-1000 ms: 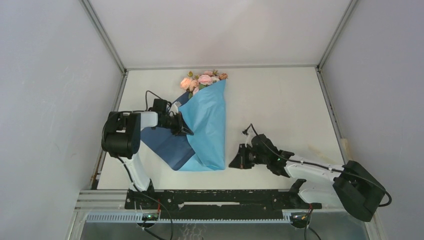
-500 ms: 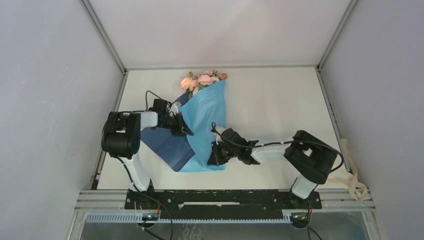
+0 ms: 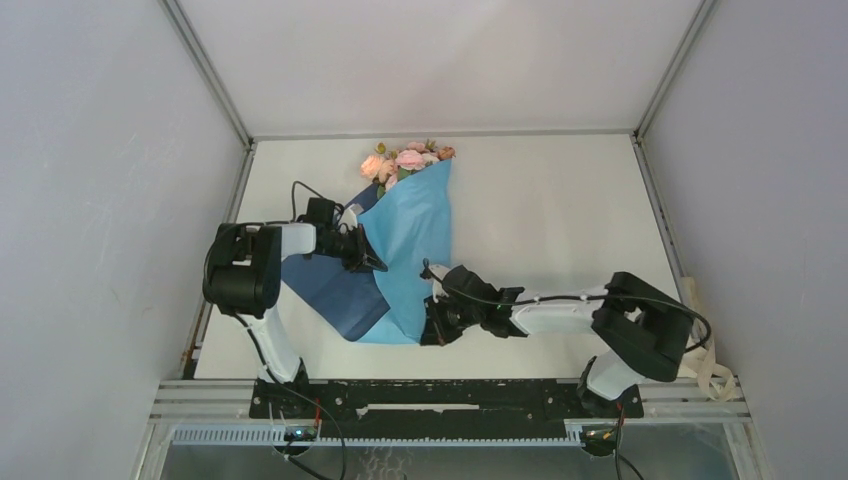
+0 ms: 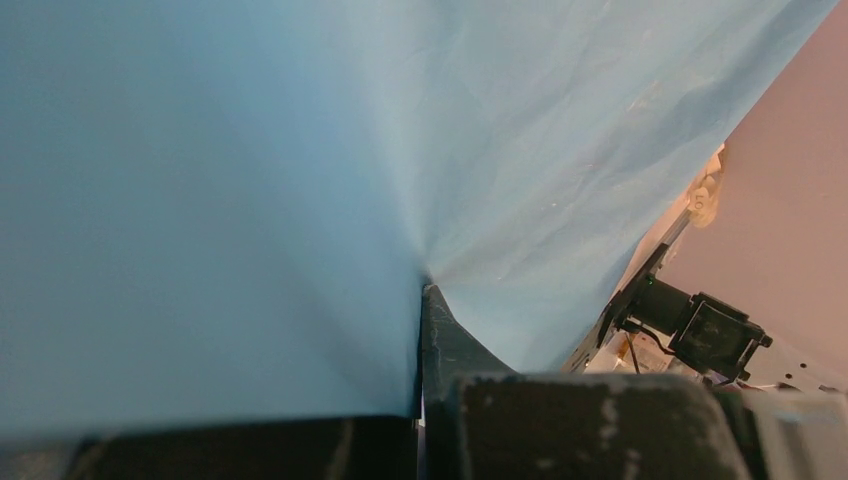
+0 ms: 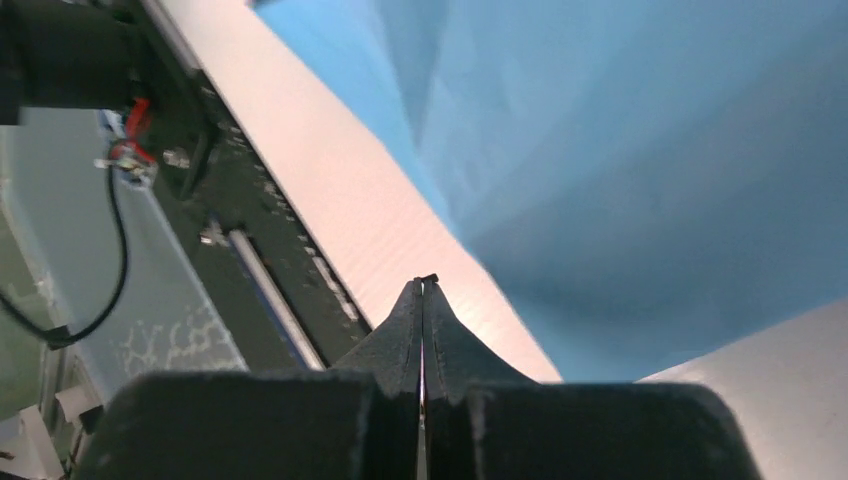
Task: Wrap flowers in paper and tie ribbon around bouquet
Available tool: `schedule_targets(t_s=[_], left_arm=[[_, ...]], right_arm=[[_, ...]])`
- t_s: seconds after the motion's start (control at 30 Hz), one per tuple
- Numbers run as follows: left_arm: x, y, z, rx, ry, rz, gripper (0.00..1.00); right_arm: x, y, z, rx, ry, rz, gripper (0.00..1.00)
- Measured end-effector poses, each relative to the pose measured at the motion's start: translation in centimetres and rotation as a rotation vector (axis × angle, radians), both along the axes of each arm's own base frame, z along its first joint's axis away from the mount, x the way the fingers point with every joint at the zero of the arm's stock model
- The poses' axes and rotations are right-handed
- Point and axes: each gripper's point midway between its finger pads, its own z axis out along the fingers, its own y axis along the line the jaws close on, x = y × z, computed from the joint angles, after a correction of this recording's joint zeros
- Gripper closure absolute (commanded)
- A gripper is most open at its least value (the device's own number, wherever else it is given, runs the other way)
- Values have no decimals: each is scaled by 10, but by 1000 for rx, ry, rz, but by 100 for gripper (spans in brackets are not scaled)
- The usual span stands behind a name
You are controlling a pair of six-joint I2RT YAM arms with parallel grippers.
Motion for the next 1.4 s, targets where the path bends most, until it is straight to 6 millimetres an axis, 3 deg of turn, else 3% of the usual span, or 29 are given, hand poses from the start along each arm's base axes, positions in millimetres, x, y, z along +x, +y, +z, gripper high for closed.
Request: schedule_targets(t_s=[0.17, 0.27, 0.33, 0.53, 0.87, 1.0, 1.1, 1.2, 1.27, 1.33, 1.4], left_arm=[[-1, -2, 0, 2, -5, -10, 100], [-2, -4, 0, 5, -7, -17, 100], [-2, -5, 0, 8, -9, -20, 100], [-3, -4, 1, 23, -12, -19, 99], [12, 6, 31, 105, -138, -44, 100], [8, 10, 28, 138, -131, -58, 100], [7, 12, 25, 149, -125, -62, 100], [6, 14, 22, 163, -121, -65, 100], [6, 14, 22, 168, -122, -65, 100], [5, 15, 21, 172, -123, -71, 96], [4, 15, 20, 178, -122, -76, 70]], right_arm=[[21, 26, 51, 100, -100, 20, 100], [38, 47, 62, 136, -129, 16, 100], [44, 57, 52, 129, -119, 20, 100], [34, 63, -17, 24, 47, 27, 100], [35, 68, -13, 48, 113, -9, 100], [25, 67, 18, 94, 92, 54, 100], [26, 69, 64, 176, 16, 79, 100], [37, 71, 79, 196, -27, 52, 100], [48, 70, 67, 166, -32, 15, 100], [58, 65, 39, 101, -11, -30, 100], [62, 60, 11, 39, 18, -60, 100]])
